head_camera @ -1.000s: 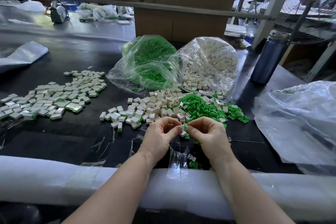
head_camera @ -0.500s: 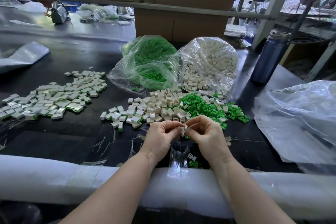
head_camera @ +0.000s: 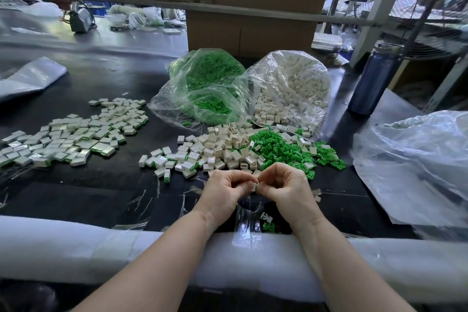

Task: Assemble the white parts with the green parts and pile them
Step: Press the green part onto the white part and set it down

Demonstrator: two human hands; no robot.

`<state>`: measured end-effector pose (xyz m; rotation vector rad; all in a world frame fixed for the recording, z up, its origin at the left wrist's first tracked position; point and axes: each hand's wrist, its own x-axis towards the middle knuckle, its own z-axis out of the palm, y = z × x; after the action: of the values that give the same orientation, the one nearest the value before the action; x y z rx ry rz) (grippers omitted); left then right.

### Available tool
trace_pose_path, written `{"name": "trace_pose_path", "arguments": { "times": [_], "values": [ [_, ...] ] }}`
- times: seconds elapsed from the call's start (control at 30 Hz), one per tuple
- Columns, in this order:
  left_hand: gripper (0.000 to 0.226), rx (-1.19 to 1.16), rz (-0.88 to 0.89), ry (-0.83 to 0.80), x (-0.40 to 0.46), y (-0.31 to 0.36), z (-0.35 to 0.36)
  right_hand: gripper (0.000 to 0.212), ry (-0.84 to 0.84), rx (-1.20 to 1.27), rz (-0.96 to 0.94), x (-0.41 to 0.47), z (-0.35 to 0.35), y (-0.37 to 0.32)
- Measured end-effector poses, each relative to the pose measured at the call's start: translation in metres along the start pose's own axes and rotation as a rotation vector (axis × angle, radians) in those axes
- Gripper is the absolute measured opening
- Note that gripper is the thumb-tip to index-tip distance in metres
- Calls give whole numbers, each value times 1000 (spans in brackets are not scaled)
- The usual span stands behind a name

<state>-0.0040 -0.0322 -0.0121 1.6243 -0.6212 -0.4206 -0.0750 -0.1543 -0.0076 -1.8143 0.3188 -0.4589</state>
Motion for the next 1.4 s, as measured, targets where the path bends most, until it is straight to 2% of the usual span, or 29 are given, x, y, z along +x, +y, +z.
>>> {"name": "trace_pose_path", "arguments": {
  "times": [0.33, 0.6, 0.7, 0.77, 0.87, 0.97, 1.03, 1.1, 1.2, 1.3, 1.4],
  "values": [
    [11, 123, 16, -15, 0, -1, 0, 23, -30, -36, -25, 0, -2, -1],
    [12, 12, 42, 49, 0, 1, 0, 17, 50, 6, -84, 3, 3, 0],
    [14, -63, 17, 17, -1, 1, 1, 12, 83, 5, -81, 4, 2, 2],
    [18, -3, 34, -9, -1, -1, 1, 10, 102, -2, -61, 4, 1, 2],
    [15, 98, 35, 30, 1, -4, 1, 15, 124, -29, -63, 3, 1, 4],
    [7, 119, 34, 101, 2, -4, 1, 18, 231, -116, -49, 4, 1, 6],
    [8, 161, 34, 140, 3, -4, 0, 38, 309, -199, -1, 5, 0, 9],
    [13, 175, 23, 168, 2, -3, 0, 46, 314, -278, 53, 5, 0, 11],
    [15, 161, 7, 169, 1, -2, 0, 31, 243, -421, 98, 5, 0, 13],
    [14, 135, -4, 161, 2, -2, 0, 10, 253, -440, 85, 6, -2, 13],
    [12, 137, -2, 150, 1, -3, 0, 8, 243, -400, 16, 5, -1, 11]
  ]
}}
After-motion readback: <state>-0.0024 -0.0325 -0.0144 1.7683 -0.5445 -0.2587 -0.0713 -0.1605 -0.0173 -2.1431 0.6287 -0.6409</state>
